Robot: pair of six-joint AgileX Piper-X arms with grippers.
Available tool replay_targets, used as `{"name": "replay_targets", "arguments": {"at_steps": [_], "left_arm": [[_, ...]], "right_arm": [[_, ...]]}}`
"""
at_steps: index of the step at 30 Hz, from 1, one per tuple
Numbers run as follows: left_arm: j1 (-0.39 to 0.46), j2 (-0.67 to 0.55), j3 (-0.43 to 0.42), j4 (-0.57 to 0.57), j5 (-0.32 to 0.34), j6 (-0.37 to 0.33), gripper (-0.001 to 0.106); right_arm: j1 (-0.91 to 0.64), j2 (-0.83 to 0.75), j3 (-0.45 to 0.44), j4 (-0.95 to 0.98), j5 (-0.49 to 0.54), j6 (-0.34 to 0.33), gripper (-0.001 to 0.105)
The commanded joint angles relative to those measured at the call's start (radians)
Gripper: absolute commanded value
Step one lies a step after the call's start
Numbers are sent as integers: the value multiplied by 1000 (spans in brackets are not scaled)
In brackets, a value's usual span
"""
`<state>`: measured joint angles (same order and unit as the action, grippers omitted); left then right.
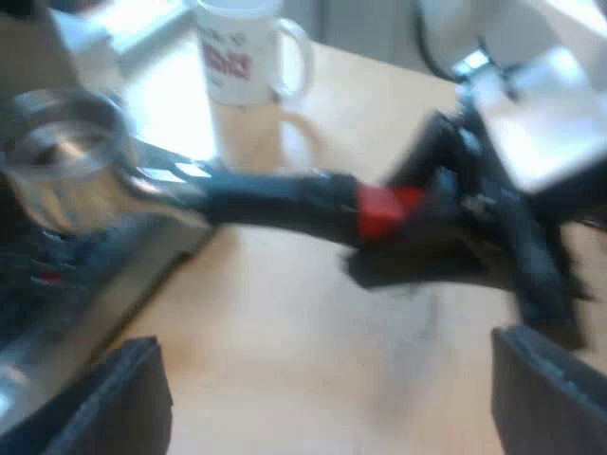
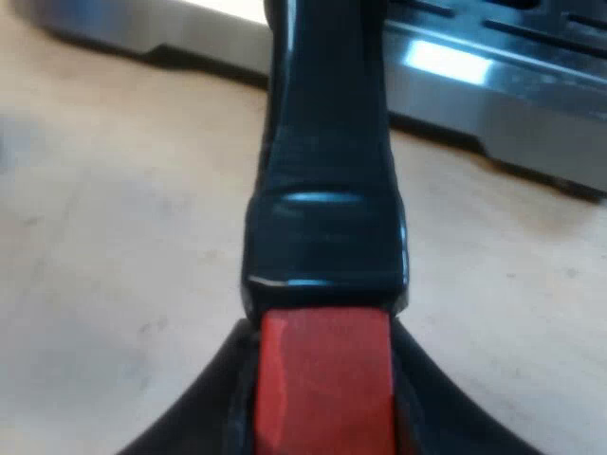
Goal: Grind coffee beans and then tamp
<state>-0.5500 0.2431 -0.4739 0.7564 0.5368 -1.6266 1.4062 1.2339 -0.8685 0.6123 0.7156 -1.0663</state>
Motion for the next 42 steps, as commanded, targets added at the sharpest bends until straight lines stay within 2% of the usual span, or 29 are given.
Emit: {"name": "replay_targets", "arguments": {"at_steps": [1, 6, 9, 13, 17, 21, 27, 30, 35, 39, 42], "left_arm": [[-5, -40, -24, 13, -41, 6, 73], [-5, -91, -27, 43, -64, -15, 84], [-5, -95, -27, 96, -92, -15, 84], [-5, -95, -20, 105, -100, -15, 84], [-5, -91, -20, 105, -130, -13, 84], [-5, -71, -17, 105, -134, -13, 84], [-5, 35, -1, 94, -106, -13, 84], [-5, 96, 11, 61, -91, -4, 84], [-5, 207, 36, -70, -91, 2, 84], [-5, 264, 35, -107, -91, 2, 84], [-5, 309, 35, -113, -91, 2, 84]], "right_arm": [[32, -30, -13, 15, 60, 0, 0], [80, -36, -13, 62, 58, -4, 0], [102, -36, -10, 87, 47, -16, 0], [99, -36, 20, 63, 18, -82, 0], [99, -36, 76, -40, -79, -142, 0], [99, -36, 123, -109, -92, -146, 0], [98, -36, 181, -154, -100, -146, 0], [98, -36, 217, -185, -110, -146, 0], [98, -36, 273, -244, -115, -144, 0], [96, -36, 301, -269, -114, -139, 0], [73, -36, 331, -303, -155, -120, 0]]}}
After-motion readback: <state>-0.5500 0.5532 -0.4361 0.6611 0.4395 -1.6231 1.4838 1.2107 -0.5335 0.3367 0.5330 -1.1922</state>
